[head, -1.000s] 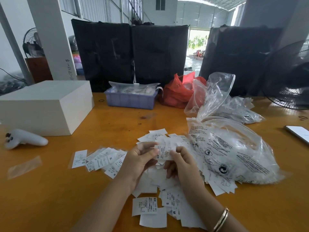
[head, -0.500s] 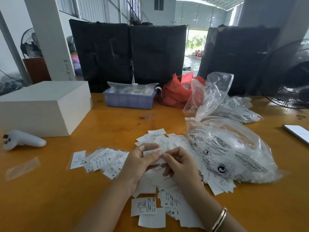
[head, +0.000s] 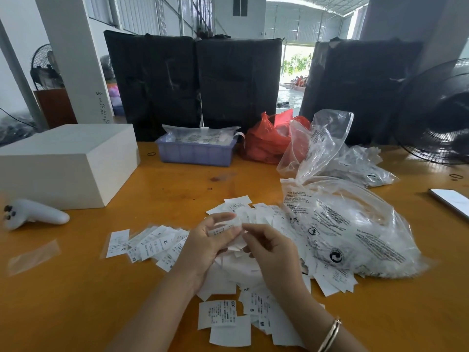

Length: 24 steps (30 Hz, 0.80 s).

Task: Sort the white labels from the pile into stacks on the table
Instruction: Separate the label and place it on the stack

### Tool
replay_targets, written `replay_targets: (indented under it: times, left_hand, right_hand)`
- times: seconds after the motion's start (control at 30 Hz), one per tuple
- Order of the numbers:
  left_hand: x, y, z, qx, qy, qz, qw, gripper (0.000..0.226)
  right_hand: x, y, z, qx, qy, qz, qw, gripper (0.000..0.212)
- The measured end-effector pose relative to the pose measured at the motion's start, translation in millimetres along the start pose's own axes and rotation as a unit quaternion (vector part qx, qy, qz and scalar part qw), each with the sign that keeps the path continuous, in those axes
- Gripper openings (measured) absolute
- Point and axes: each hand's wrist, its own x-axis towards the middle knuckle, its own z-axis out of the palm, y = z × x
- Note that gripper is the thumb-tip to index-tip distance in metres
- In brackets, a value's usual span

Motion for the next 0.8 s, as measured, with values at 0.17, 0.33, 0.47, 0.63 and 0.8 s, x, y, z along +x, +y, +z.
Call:
replay_targets:
  times: [0.17, 0.33, 0.47, 0.63, 0.8]
  left_hand:
    - [2, 3, -6, 0.007, -0.013, 0.006, 1.000, 0.037]
    - [3, 0, -9, 0.109, -0.008, 0.048, 0.993, 0.011]
    - [6, -4, -11, 0.157, 0.029, 0.071, 0.985, 0.011]
    - [13, -4, -26, 0.337, 0.111, 0.134, 0.925, 0.017]
    - [16, -2, -45, 0.539, 0.172, 0.106, 0.818, 0.012]
  right_hand:
    - [3, -1, -6, 0.085, 0.020, 0.057, 0.995, 0.030]
    - [1, -1, -3, 0.050, -0.011, 0.040, 0.998, 0.032]
    - [3, 1, -1, 0.042, -0.013, 0.040, 0.998, 0.029]
    - [12, 3, -13, -0.032, 0.045, -0.005, 0.998, 0.031]
    - [34, 5, -46, -0.235, 0.183, -0.135, 0.945, 0.020]
